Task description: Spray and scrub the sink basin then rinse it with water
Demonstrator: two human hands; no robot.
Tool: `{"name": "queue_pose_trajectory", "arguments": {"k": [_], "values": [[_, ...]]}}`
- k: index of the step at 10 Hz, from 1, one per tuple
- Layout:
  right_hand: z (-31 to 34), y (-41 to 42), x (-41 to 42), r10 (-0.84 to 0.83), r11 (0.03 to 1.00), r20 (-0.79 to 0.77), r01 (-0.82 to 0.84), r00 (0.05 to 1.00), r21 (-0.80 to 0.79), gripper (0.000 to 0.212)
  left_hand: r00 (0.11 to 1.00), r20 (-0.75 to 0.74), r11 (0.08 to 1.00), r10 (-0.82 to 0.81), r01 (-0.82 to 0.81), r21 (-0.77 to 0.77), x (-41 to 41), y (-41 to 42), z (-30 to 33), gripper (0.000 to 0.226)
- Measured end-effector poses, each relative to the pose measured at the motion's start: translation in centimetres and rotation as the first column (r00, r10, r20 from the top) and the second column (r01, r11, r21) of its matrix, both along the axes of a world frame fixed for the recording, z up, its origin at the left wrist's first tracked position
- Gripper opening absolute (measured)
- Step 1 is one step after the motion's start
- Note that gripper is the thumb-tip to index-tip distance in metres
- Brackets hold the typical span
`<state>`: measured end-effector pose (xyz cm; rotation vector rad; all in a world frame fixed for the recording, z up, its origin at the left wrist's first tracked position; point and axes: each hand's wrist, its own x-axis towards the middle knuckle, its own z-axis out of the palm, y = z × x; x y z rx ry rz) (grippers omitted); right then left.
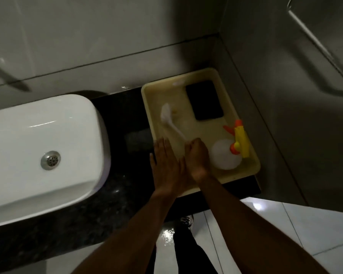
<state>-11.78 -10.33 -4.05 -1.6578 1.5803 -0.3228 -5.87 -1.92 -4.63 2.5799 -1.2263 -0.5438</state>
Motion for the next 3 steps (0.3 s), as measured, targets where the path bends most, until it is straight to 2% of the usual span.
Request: {"name": "queue_pose_trajectory", "arguments": {"k": [1,2,3], "values": [[-0.9,0.6,-0.5,0.029,0.999,0.012,-0.029,1.000,0.029,0.024,0.998,0.056,0.999,-0.017,0.016,0.032,-0.4,0.3,0.0,0.073],[-0.8,0.2,-0.2,0.069,0.997,0.009,-0.069,0.998,0.036,0.026,1.000,0.006,0.999,-0.013,0.013,0.039,0.2,-0.1,0.6,0.072],[1.6,1.4,0.3,-0.021,0.999,0.031,0.022,0.999,-0.025,0.041,1.000,0.031,0.997,0.004,-0.001,-0.078,1.4,0.4,3.2,0.072]]}}
